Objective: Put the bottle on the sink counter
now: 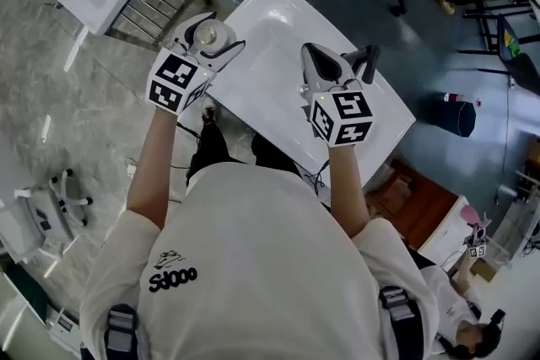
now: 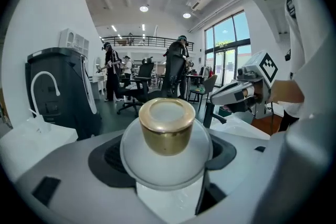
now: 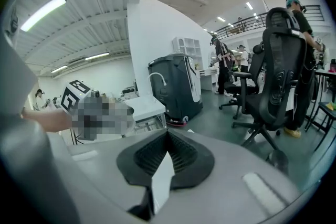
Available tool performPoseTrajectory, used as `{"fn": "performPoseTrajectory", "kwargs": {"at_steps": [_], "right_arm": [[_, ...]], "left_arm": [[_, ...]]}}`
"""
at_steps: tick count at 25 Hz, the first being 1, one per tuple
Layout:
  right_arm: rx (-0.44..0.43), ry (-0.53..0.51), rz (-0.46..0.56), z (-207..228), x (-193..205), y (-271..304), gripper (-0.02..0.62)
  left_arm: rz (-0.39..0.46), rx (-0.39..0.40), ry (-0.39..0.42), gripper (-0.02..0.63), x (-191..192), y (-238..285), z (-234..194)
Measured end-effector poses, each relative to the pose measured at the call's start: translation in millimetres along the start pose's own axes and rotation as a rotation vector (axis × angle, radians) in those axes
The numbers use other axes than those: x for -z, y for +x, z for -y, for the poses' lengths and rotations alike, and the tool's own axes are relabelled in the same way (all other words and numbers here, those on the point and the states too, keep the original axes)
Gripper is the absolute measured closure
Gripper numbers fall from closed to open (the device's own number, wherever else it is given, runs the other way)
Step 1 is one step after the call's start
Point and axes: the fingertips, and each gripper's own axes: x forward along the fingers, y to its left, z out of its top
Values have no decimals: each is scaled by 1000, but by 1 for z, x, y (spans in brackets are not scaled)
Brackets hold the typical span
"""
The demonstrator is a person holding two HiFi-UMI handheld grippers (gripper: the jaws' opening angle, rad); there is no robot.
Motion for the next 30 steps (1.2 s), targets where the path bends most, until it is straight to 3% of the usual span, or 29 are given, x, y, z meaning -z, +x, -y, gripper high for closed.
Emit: {"fn": "performPoseTrajectory", "kwargs": {"at_steps": [9,17,30], "right_arm": [[194,107,-13,10,14,-14,584],[297,179,-37,15,28,-25,584],[367,229,-65,22,36,-16,584]], "left_arm": [[-45,181,56,262,13,51,3],[-96,216,21,262,49,92,-10],[-170,290,79,262,81,140,-19]]}}
